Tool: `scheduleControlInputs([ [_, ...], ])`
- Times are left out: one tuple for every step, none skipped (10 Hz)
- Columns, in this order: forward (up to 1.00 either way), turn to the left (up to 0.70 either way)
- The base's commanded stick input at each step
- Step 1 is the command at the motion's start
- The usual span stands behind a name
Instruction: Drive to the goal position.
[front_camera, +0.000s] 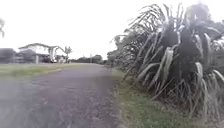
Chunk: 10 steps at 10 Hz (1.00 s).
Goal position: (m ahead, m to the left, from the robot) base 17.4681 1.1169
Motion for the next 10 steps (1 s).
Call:
scheduleControlInputs([
  [0.00,0.45],
  [0.00,0.45],
  [0.00,0.45],
  [0.00,0.00],
  [0.00,0.00],
  [0.00,0.00],
  [0.00,0.00],
  [0.00,0.00],
  [0.70,0.00],
  [0.70,0.00],
])
